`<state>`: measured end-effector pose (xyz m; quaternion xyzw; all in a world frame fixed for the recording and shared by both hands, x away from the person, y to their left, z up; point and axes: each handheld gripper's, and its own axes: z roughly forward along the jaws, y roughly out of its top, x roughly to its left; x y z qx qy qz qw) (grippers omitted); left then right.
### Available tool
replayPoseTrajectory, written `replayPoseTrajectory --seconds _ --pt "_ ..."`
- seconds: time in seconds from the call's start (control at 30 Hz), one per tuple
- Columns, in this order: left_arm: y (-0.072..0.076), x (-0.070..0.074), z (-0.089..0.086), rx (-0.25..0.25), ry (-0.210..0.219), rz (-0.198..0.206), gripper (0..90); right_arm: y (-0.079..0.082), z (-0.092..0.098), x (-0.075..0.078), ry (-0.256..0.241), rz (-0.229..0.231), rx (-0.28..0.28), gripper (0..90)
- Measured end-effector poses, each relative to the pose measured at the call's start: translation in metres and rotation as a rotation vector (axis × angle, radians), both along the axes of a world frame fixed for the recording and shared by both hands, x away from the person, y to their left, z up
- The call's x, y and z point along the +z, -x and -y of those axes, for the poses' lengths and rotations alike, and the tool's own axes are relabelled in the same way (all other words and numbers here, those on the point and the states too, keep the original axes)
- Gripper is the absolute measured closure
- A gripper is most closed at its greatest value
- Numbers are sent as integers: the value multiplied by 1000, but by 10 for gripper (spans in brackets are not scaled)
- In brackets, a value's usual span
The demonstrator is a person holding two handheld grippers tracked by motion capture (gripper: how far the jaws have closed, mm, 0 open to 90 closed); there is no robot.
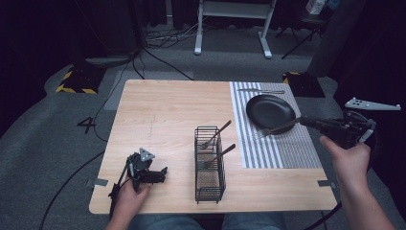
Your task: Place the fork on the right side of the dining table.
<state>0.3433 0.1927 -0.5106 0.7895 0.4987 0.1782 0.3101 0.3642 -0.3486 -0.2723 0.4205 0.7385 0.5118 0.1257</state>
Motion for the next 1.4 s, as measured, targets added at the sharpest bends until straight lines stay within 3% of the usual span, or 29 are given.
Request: replayPoseTrajectory --seconds 0.6,0.97,1.4 --pt "0 0 0 0 0 0 35 -25 4 -23 10 -46 -59 873" --pt "0 0 0 0 0 0 35 -43 -4 -53 42 -104 -84 873" --pt "0 0 0 0 0 0 35 -57 -3 -76 66 -138 -127 873"
